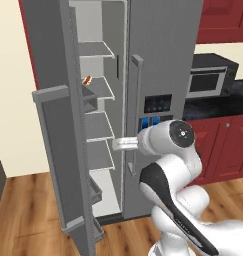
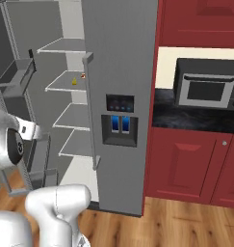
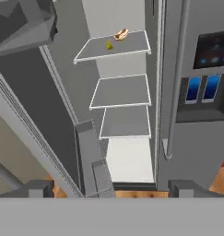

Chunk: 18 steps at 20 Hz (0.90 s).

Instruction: Take the lemon wedge from the fridge and place it on the plate with fish on the dining counter.

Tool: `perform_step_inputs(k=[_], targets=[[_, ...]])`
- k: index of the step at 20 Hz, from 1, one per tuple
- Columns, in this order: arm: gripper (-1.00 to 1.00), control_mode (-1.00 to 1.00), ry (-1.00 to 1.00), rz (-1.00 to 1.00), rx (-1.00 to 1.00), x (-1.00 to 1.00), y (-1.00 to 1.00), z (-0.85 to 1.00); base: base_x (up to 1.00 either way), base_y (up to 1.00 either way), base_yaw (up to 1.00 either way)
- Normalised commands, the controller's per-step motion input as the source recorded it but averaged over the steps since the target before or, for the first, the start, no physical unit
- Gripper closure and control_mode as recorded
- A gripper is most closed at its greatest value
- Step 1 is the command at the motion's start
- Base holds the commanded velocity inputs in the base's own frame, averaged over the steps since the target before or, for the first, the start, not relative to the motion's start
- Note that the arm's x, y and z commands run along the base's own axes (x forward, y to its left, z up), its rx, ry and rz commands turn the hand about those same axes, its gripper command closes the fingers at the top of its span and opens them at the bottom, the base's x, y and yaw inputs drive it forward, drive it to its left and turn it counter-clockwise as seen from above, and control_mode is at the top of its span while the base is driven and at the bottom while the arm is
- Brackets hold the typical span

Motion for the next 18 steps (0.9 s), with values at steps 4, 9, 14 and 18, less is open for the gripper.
perform_step_inputs(k=[4, 9, 14, 18], targets=[[-1.00, -1.00, 0.35, 0.27, 0.19, 0.84, -0.23, 0.22, 0.00, 0.00, 0.00], [-1.00, -1.00, 0.06, 0.20, 0.18, 0.40, 0.06, 0.15, 0.00, 0.00, 0.00], [-1.00, -1.00, 0.01, 0.14, 0.16, 0.54, 0.00, 0.34, 0.00, 0.00, 0.00], [-1.00, -1.00, 0.00, 0.09, 0.09, 0.59, 0.14, 0.30, 0.00, 0.00, 0.00]])
